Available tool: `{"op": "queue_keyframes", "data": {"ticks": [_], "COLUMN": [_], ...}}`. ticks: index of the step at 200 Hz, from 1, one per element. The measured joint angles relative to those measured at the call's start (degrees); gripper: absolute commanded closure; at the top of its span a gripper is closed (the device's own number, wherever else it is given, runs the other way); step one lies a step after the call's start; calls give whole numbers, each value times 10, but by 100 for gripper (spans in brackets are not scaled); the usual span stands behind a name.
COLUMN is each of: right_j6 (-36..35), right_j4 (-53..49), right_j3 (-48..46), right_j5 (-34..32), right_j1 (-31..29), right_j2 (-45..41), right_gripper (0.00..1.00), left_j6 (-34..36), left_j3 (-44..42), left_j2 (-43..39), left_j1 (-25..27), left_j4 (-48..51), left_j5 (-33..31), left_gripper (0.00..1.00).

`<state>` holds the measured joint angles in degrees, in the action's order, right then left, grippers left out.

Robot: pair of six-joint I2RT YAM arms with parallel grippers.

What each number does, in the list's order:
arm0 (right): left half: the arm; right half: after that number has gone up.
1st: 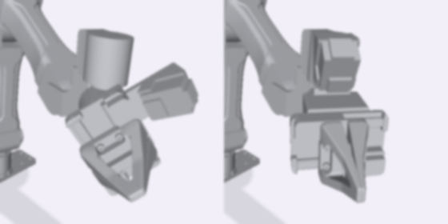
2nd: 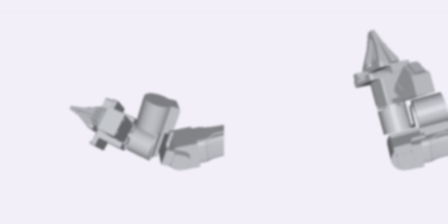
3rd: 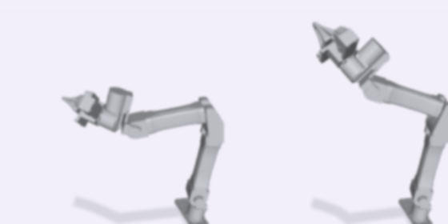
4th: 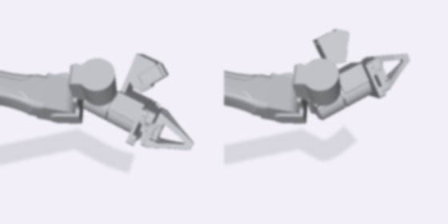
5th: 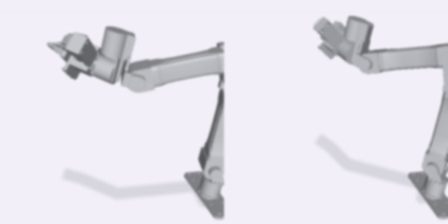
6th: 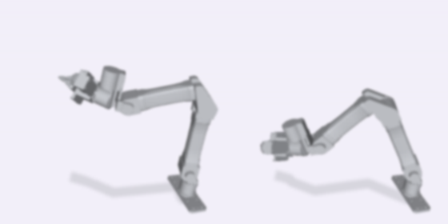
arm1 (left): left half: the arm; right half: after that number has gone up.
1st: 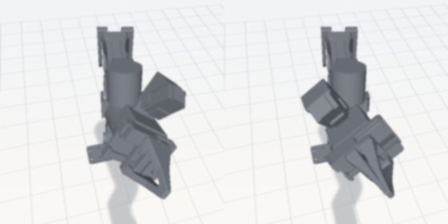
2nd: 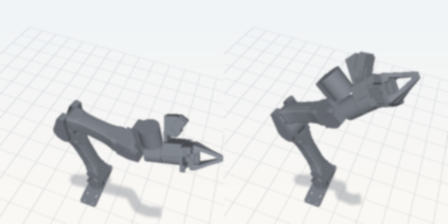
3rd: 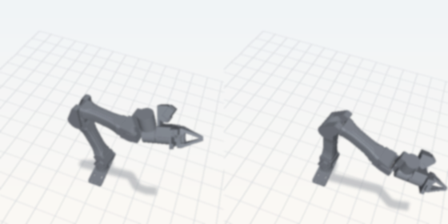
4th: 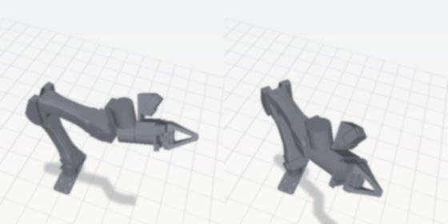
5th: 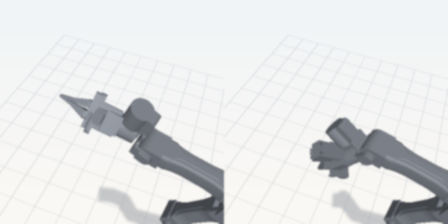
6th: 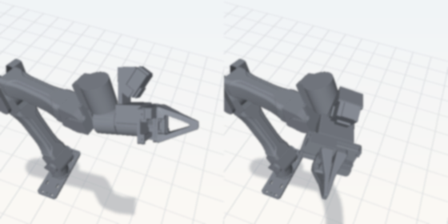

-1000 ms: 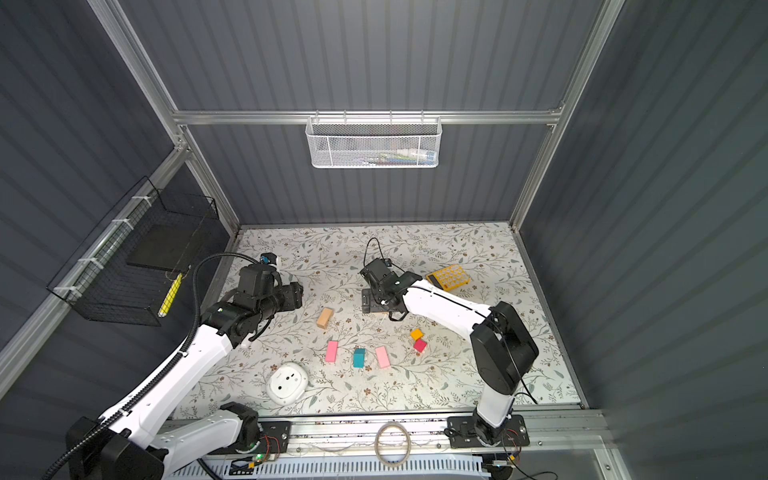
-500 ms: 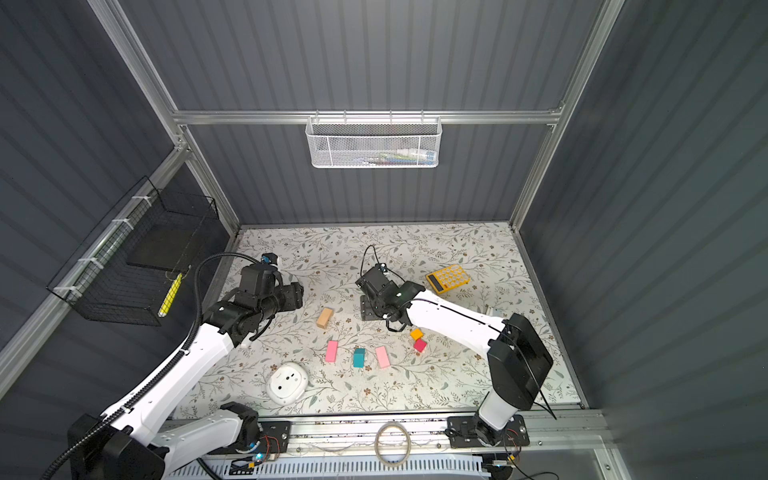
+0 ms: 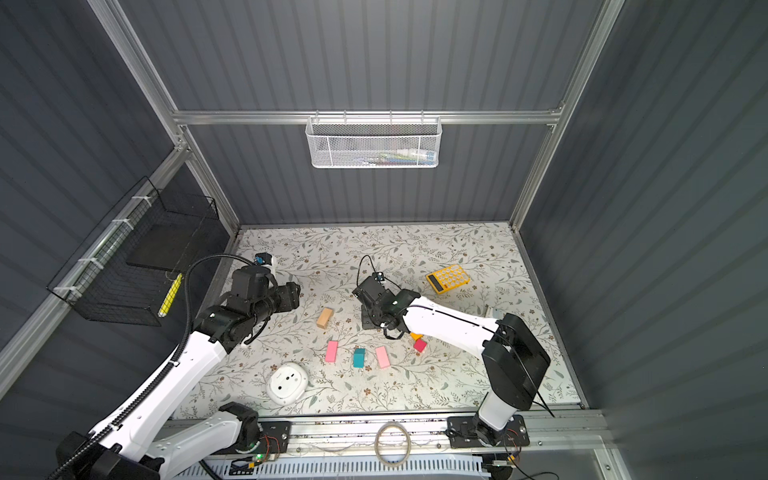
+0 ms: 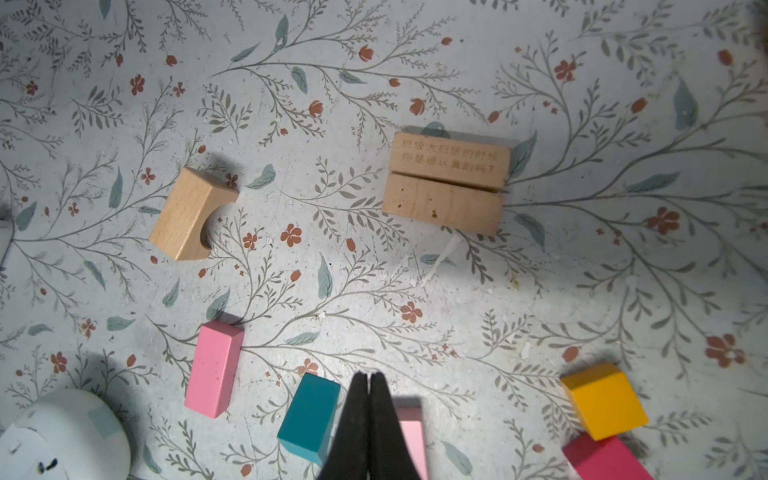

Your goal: Build the wood block tower

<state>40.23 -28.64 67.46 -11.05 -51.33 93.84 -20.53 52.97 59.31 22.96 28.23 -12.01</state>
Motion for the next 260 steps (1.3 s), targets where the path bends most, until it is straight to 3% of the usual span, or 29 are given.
{"op": "queue_keyframes", "data": {"ticks": [35, 73, 146, 260], "right_j6": [0, -7, -21, -19], "right_j4": [10, 29, 98, 159], "right_j3": [-33, -41, -101, -111], "right_j5": [-8, -4, 4, 43], "right_j1": [1, 8, 40, 66], "right_j2": [-1, -1, -1, 67], "right_gripper": [100, 100, 100, 100], "left_j6": [-9, -28, -52, -57], "left_j3": [-1, 19, 5, 1], "left_j2": [16, 86, 44, 59], "left_j1": [0, 0, 0, 0], "left_j4": [-13, -8, -27, -30], "left_j5": [8, 28, 45, 41], "left_gripper": [30, 32, 30, 30]}}
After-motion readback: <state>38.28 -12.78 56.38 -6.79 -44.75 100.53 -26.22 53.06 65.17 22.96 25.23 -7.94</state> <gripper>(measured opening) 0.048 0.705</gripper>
